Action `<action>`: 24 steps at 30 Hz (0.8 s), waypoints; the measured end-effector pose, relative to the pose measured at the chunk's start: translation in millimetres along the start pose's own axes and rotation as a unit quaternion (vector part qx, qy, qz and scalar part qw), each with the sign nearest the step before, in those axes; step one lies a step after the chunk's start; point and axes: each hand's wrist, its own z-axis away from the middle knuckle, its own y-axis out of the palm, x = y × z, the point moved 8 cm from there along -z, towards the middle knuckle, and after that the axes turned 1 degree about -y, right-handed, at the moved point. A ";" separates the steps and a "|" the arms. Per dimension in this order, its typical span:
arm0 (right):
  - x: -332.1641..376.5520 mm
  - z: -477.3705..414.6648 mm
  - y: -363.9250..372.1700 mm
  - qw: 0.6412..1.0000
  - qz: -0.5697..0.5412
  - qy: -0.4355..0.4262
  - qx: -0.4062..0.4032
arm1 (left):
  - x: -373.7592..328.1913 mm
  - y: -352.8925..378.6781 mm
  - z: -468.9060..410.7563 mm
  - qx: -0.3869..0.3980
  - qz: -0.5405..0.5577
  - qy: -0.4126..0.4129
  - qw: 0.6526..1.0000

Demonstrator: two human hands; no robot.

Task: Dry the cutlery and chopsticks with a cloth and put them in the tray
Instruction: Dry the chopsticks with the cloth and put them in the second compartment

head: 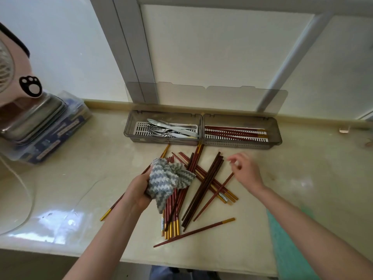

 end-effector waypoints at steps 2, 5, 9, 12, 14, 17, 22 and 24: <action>15.2 11.9 25.5 0.998 0.000 -0.021 0.051 | 0.8 -8.4 1.2 -0.016 0.004 0.001 1.000; 42.3 17.7 56.2 0.994 -0.003 -0.072 0.087 | 0.7 -21.2 4.7 -0.029 0.019 0.001 0.999; 79.8 15.3 88.8 0.973 0.053 -0.181 0.135 | 2.9 -28.3 10.4 -0.020 0.038 0.003 0.999; 97.3 10.7 100.3 0.947 0.118 -0.252 0.160 | 4.5 -32.4 13.5 -0.015 0.043 0.010 0.999; 104.0 5.4 104.1 0.933 0.146 -0.272 0.184 | 5.2 -36.0 15.8 -0.014 0.050 0.010 0.999; 108.8 -0.3 109.0 0.918 0.172 -0.281 0.220 | 3.3 -42.3 15.4 -0.015 0.090 0.030 0.995; 112.5 -5.2 111.7 0.900 0.200 -0.275 0.274 | -15.3 -43.8 23.7 0.004 0.179 0.106 0.978; 113.1 -4.9 111.7 0.878 0.241 -0.292 0.292 | -20.8 -42.3 26.5 0.007 0.175 0.122 0.977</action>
